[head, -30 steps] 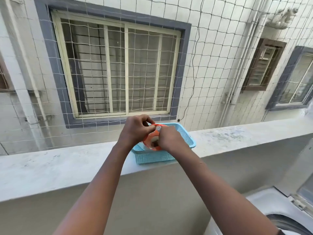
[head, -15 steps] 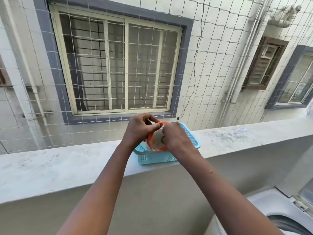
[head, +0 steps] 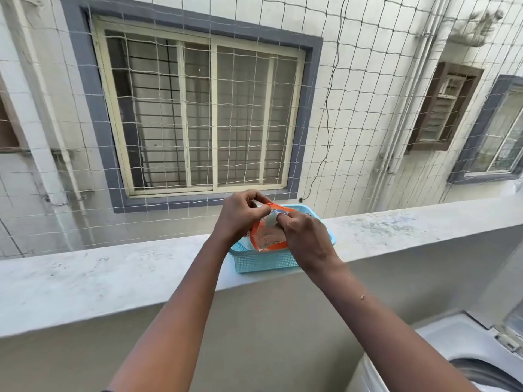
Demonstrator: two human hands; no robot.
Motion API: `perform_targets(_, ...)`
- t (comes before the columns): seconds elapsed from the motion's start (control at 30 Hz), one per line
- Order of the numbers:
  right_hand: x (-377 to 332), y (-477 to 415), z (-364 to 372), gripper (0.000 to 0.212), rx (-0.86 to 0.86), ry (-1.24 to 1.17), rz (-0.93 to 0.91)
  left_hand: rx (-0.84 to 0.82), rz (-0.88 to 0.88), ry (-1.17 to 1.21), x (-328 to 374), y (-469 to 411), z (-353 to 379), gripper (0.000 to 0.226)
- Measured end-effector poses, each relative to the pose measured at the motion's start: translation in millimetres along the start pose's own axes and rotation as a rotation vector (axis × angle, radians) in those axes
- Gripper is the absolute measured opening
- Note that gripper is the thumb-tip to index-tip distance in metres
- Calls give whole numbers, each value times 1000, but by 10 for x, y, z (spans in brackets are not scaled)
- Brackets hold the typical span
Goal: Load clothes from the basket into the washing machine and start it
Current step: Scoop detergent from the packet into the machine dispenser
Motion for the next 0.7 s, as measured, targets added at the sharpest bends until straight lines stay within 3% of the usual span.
perform_targets(0.37, -79, 32, -87, 30, -37, -209, 35, 29, 35, 1, -44, 7, 13, 12)
perform_targets(0.7, 82, -38, 83, 25, -115, -407, 426, -10, 22, 26, -75, -9, 21, 14)
Point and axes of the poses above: each hand's wrist, its own y-axis away from the middle knuckle, its own z-axis out of the palm, x = y × z, the point moved 6 cm from there along -y, towards the middle knuckle, and after that the axes turned 15 degrees about y, right-handed, at the moved point
